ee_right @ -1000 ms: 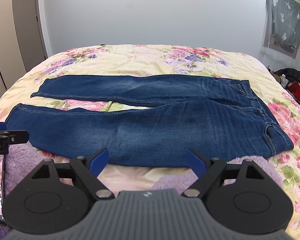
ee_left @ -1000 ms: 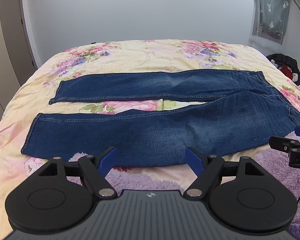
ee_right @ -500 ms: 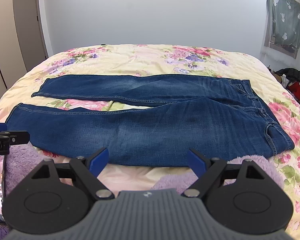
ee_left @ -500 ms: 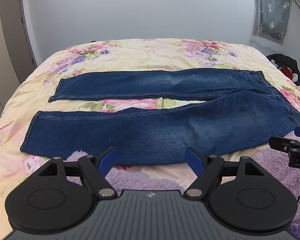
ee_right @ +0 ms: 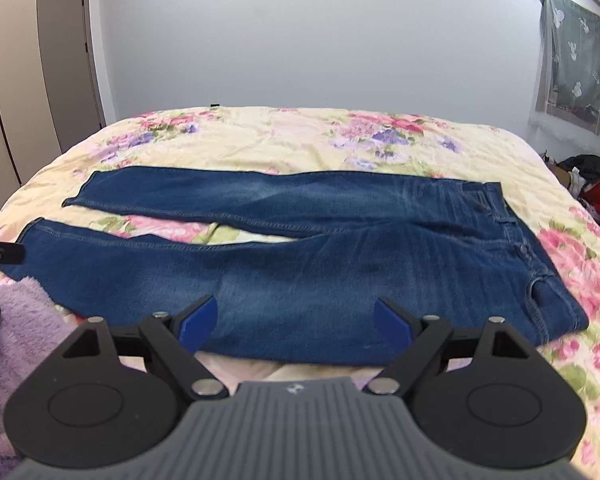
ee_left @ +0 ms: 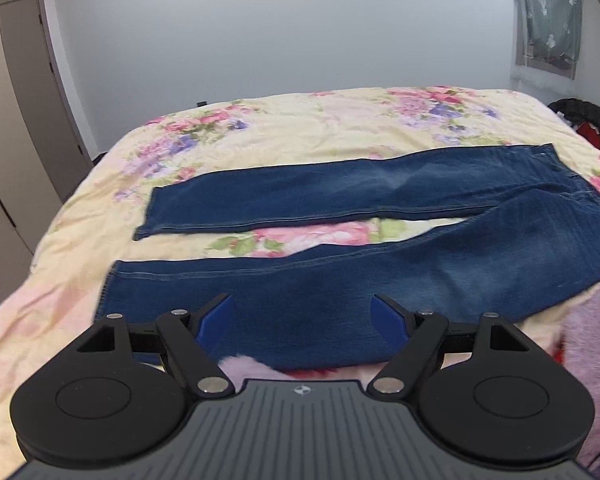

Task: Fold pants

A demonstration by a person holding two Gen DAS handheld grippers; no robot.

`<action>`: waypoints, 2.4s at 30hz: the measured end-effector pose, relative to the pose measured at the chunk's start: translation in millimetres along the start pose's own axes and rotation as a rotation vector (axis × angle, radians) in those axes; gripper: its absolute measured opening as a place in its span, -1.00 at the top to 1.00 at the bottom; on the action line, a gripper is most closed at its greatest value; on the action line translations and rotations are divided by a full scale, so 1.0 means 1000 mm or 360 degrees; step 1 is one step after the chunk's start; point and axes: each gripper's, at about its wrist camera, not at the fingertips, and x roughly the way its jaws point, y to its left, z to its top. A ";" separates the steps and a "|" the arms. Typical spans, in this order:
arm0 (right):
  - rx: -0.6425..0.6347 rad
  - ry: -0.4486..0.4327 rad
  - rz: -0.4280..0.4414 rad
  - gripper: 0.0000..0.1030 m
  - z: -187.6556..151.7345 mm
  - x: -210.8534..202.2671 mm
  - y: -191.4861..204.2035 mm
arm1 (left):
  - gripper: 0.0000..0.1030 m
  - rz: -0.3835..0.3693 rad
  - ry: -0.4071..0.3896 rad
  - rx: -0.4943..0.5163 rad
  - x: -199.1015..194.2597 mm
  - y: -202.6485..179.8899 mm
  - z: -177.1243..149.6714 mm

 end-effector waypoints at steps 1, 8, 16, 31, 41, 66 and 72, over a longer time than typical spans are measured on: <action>0.0002 0.0005 -0.0013 -0.59 0.005 0.002 -0.010 | -0.72 0.0018 0.0005 0.0015 0.002 0.007 0.002; -0.0110 0.0138 -0.0240 -0.17 0.046 0.021 -0.092 | -0.50 0.0148 0.0087 0.0125 0.025 0.061 0.012; -0.0422 0.0290 -0.0495 0.31 0.087 0.045 -0.196 | -0.28 0.0192 0.0239 0.0468 0.067 0.101 0.000; -0.0509 0.0556 -0.0591 0.71 0.000 0.114 -0.271 | -0.29 0.0163 0.0599 0.1360 0.151 0.105 -0.094; -0.0519 0.0598 -0.0589 0.72 -0.011 0.131 -0.272 | 0.37 0.0270 0.0535 0.1380 0.182 0.093 -0.110; -0.1270 0.0572 -0.0352 0.67 -0.073 0.101 -0.244 | 0.94 0.0692 0.0086 0.0641 0.129 0.074 0.005; -0.1487 0.0538 -0.0264 0.42 -0.096 0.118 -0.231 | 0.94 0.0732 0.0129 0.0603 0.127 0.074 0.004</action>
